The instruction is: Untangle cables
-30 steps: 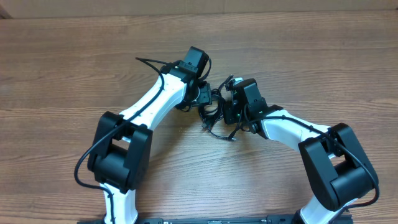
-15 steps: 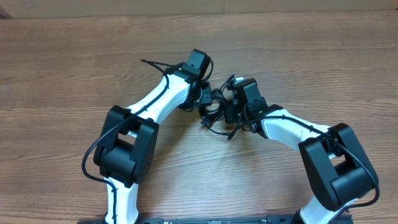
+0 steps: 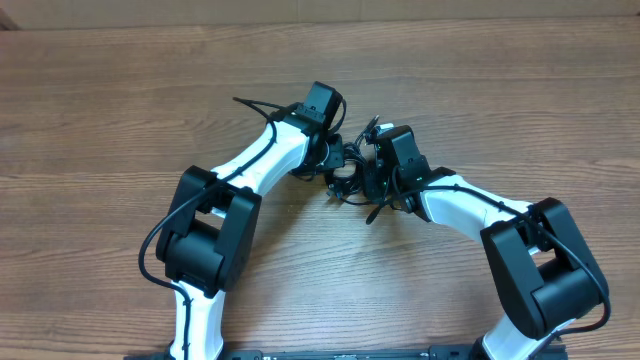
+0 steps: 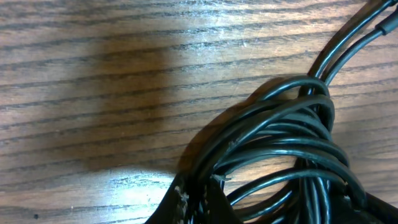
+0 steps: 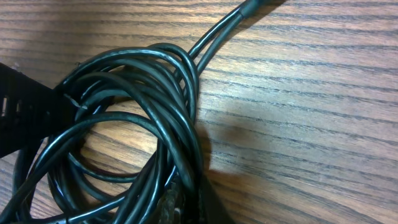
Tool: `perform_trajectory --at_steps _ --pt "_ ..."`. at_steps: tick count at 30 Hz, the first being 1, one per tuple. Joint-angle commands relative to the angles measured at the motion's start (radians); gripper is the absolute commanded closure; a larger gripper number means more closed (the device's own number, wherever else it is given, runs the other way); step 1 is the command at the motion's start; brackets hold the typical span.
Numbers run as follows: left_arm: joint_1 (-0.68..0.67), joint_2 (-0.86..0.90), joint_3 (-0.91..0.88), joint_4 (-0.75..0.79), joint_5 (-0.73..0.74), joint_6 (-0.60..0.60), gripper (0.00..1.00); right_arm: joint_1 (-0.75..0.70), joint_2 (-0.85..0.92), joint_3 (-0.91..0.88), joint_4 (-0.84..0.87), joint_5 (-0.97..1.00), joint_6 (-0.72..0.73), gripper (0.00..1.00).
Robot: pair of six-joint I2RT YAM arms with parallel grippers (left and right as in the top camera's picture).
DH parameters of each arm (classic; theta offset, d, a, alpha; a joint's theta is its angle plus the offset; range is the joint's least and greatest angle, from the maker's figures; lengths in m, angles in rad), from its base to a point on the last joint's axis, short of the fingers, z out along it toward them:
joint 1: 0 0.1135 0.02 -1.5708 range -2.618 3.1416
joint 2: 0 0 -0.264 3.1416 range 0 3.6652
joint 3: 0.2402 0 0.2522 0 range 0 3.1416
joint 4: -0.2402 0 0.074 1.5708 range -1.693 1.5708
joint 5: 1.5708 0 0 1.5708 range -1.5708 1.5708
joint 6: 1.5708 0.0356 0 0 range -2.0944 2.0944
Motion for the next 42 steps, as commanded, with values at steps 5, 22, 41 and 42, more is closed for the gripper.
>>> perform_trajectory --at_steps 5,22,41,42 --pt "0.056 -0.041 0.074 -0.156 -0.132 0.05 0.96 -0.004 0.013 0.002 -0.064 0.107 0.105 0.96" --pt "0.186 -0.308 0.142 -0.343 0.011 0.154 0.96 -0.003 -0.319 0.087 -0.128 0.264 0.117 0.96" --pt "0.146 -0.306 0.132 -0.38 0.063 0.198 0.96 -0.003 -0.561 0.087 -0.1 -0.153 0.117 0.83" --pt "0.146 -0.307 0.132 -0.382 0.064 0.208 0.96 -0.003 -0.561 0.087 -0.126 -0.109 0.117 0.82"
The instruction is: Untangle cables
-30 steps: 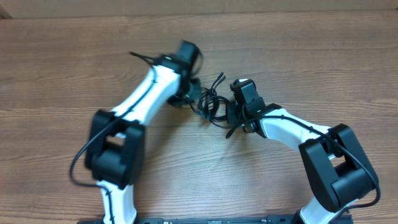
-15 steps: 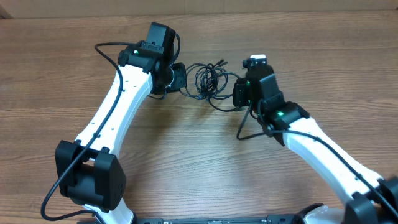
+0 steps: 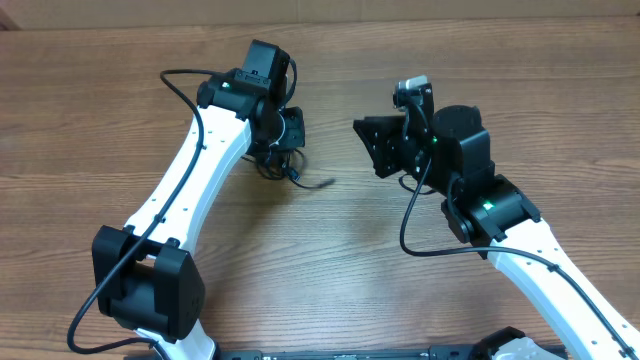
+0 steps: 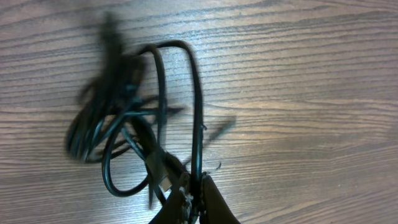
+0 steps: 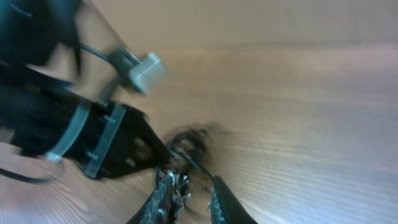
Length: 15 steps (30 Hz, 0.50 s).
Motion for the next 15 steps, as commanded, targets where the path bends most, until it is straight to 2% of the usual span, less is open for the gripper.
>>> perform_trajectory --at_steps 1,3,8,11,15 --pt "0.001 -0.024 0.007 0.001 0.029 0.08 0.96 -0.003 -0.004 0.019 -0.063 0.158 0.005 0.78" --pt "0.002 -0.041 0.025 0.0 0.0 0.105 0.96 -0.003 -0.004 0.019 -0.127 0.28 0.009 0.78" --pt "-0.002 -0.086 0.074 0.004 -0.129 0.122 0.96 -0.004 -0.004 0.019 -0.236 0.544 0.124 0.78" --pt "-0.013 -0.089 0.074 0.0 -0.086 0.109 0.96 -0.004 -0.004 0.019 -0.274 0.642 0.2 0.78" --pt "-0.069 -0.063 0.054 0.026 0.015 0.073 0.96 -0.003 -0.004 0.019 -0.273 0.643 0.2 0.78"
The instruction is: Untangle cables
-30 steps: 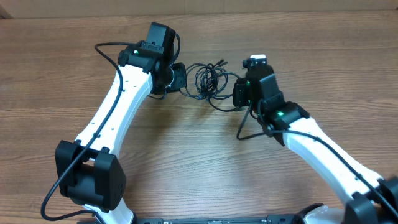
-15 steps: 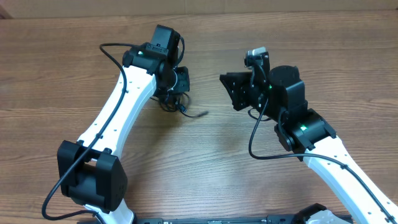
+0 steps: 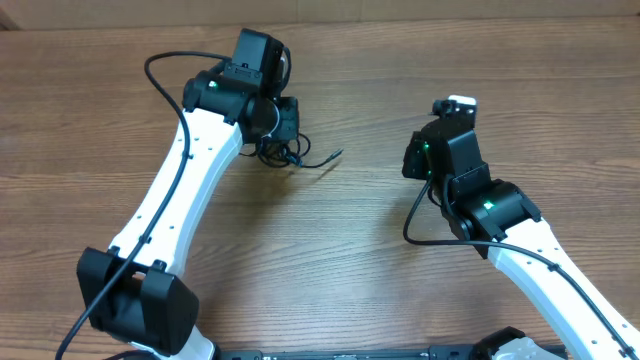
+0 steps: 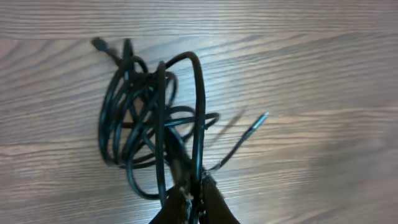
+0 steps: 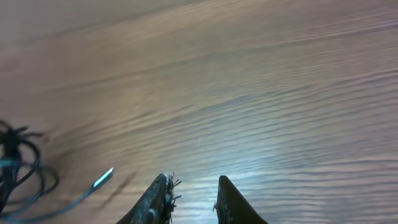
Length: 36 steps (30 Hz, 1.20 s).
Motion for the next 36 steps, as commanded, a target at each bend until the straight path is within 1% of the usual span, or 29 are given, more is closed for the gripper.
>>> perform_trajectory --at_steps 1,3,4,5,6,8,9,10,11,13,14,17,18,21,24,26,29,31,33,35,36 --pt "-0.08 0.012 0.0 0.027 0.08 -0.009 0.96 -0.003 -0.005 0.019 0.003 0.075 0.044 0.78" --pt "-0.111 0.039 0.0 0.014 0.04 -0.006 0.96 -0.003 -0.005 0.019 0.002 0.075 0.045 0.78" --pt "-0.12 0.051 0.0 0.003 0.013 -0.006 0.94 -0.003 -0.005 0.019 0.001 0.075 0.045 0.78" --pt "-0.125 0.061 0.0 -0.011 -0.026 -0.006 0.9 -0.003 -0.005 0.019 0.0 0.075 0.045 0.78" --pt "-0.128 0.068 0.0 -0.028 -0.07 -0.01 0.85 -0.003 -0.005 0.019 -0.002 0.076 0.045 0.75" --pt "-0.113 0.07 0.0 -0.044 -0.141 -0.044 0.77 -0.003 -0.005 0.019 -0.003 0.079 0.044 0.65" --pt "-0.099 0.07 0.0 -0.043 -0.151 -0.063 0.75 -0.003 -0.005 0.019 -0.003 0.079 0.044 0.65" --pt "-0.084 0.069 0.0 -0.037 -0.149 -0.072 0.68 -0.003 -0.005 0.019 -0.004 0.079 0.044 0.65" --pt "-0.051 0.069 0.0 -0.026 -0.132 -0.091 0.54 -0.003 -0.005 0.019 -0.006 0.079 0.044 0.65" --pt "-0.014 0.071 0.0 -0.025 -0.119 -0.133 0.39 -0.003 -0.005 0.019 -0.006 0.078 0.044 0.64" --pt "0.018 0.075 0.0 -0.017 -0.07 -0.147 0.31 -0.003 -0.005 0.019 -0.006 0.078 0.045 0.64" --pt "0.047 0.093 -0.001 0.004 0.04 -0.135 0.26 -0.003 -0.005 0.019 -0.005 0.078 0.045 0.64" --pt "0.048 0.119 -0.002 0.017 0.114 -0.095 0.25 -0.003 -0.005 0.019 -0.005 0.077 0.045 0.64" --pt "0.041 0.173 -0.002 0.026 0.192 -0.031 0.25 -0.003 -0.005 0.019 -0.006 0.077 0.045 0.63" --pt "0.035 0.255 -0.002 0.018 0.315 0.043 0.26 -0.003 -0.005 0.019 -0.006 0.078 0.044 0.62" --pt "0.035 0.303 -0.002 0.011 0.371 0.075 0.26 -0.003 -0.005 0.019 -0.006 0.078 0.044 0.61" --pt "0.035 0.36 -0.002 0.007 0.384 0.082 0.27 -0.003 -0.005 0.019 -0.006 0.078 0.044 0.6" --pt "0.035 0.395 -0.002 0.015 0.385 0.092 0.34 -0.003 -0.005 0.019 -0.006 0.078 0.044 0.6" --pt "0.035 0.418 -0.002 0.019 0.408 0.113 0.62 -0.003 -0.005 0.019 -0.006 0.078 0.044 0.6" --pt "0.035 0.41 0.003 0.021 0.426 0.153 0.96 -0.003 -0.005 0.019 -0.005 0.078 0.044 0.6" --pt "0.037 0.402 0.01 0.016 0.426 0.161 0.96 -0.003 -0.005 0.019 -0.005 0.078 0.044 0.6"
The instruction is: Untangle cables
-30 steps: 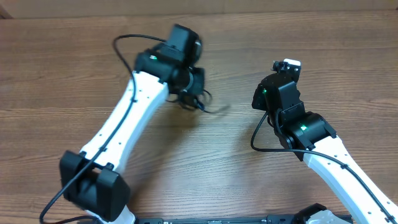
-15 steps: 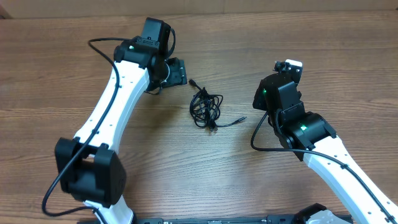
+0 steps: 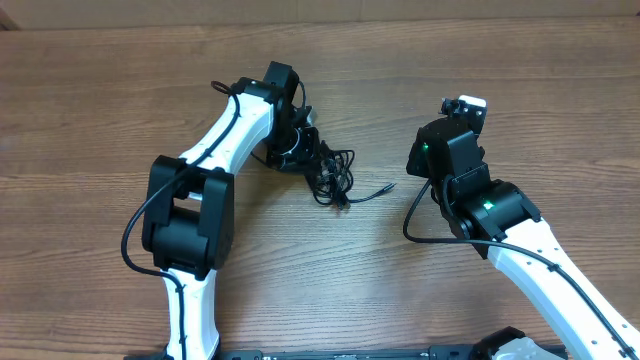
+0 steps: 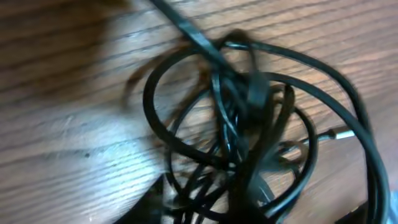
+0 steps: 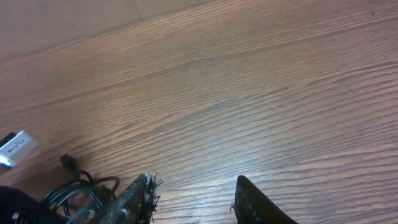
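A tangle of thin black cable (image 3: 327,170) lies on the wooden table a little left of centre, with one loose end (image 3: 383,188) trailing right. My left gripper (image 3: 298,148) is down at the tangle's upper left. The left wrist view is filled with blurred cable loops (image 4: 249,124) that cover the jaws. My right gripper (image 5: 196,200) is open and holds nothing. It is off to the right of the tangle, and part of the cable (image 5: 81,190) shows at its lower left.
The wooden table (image 3: 520,60) runs to a far edge (image 3: 420,22) against a pale wall. My right arm (image 3: 500,215) crosses the right front part of the table, and my left arm (image 3: 215,160) folds back on the left.
My left gripper has moved down and to the right, and the tangle now rests on the table nearer the middle. My right gripper's fingers stand wider apart, and its arm has barely shifted.
First both grippers were close together on the tangle at mid-table. Then they were apart, the left shut on the cable at the upper left and the right empty. The left still held the cable up there, and now the tangle lies on the table.
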Tool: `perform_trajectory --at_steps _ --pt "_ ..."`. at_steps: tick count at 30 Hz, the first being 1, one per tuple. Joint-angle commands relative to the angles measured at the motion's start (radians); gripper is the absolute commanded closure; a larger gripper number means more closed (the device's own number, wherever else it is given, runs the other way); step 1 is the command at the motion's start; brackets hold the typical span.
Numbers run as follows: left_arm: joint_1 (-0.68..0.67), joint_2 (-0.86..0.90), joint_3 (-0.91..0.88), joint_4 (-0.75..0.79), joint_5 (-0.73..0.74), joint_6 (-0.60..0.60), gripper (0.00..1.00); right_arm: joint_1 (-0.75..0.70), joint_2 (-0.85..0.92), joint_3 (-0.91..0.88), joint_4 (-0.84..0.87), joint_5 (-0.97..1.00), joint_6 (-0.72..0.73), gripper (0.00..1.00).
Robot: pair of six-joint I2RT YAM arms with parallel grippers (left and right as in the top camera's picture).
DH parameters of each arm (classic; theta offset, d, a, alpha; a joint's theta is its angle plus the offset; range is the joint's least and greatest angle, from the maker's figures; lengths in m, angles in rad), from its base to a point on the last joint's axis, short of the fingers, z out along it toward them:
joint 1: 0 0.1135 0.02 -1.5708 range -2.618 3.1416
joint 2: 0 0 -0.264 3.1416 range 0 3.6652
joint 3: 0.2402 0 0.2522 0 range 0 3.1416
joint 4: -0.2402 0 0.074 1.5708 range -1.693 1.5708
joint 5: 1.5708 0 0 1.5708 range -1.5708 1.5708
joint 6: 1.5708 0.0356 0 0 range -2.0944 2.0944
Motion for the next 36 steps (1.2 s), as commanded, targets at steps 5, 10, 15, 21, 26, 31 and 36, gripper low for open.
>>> perform_trajectory --at_steps 5,10,15,21,26,31,36 --pt "0.027 -0.087 0.089 -0.068 -0.102 0.076 0.96 -0.003 -0.005 0.019 0.006 0.014 0.005 0.6" --pt "0.043 -0.214 0.193 -0.144 -0.229 0.027 0.96 -0.003 -0.005 0.019 0.006 0.013 0.005 0.6" --pt "-0.006 -0.282 0.206 -0.237 -0.286 -0.039 0.96 -0.003 -0.005 0.019 0.006 0.013 0.005 0.6" --pt "-0.098 -0.245 0.203 -0.303 -0.543 -0.201 0.96 -0.003 -0.005 0.019 0.006 0.013 0.005 0.6" --pt "-0.188 -0.144 0.203 -0.298 -0.539 -0.201 0.95 -0.003 -0.005 0.019 0.006 0.006 0.005 0.56" --pt "-0.187 -0.052 0.203 -0.295 -0.542 -0.2 0.96 -0.003 -0.003 0.018 0.005 -0.231 0.004 0.41" --pt "-0.155 -0.076 0.245 -0.28 -0.326 -0.075 0.96 -0.003 0.034 0.018 -0.002 -0.535 0.004 0.33"
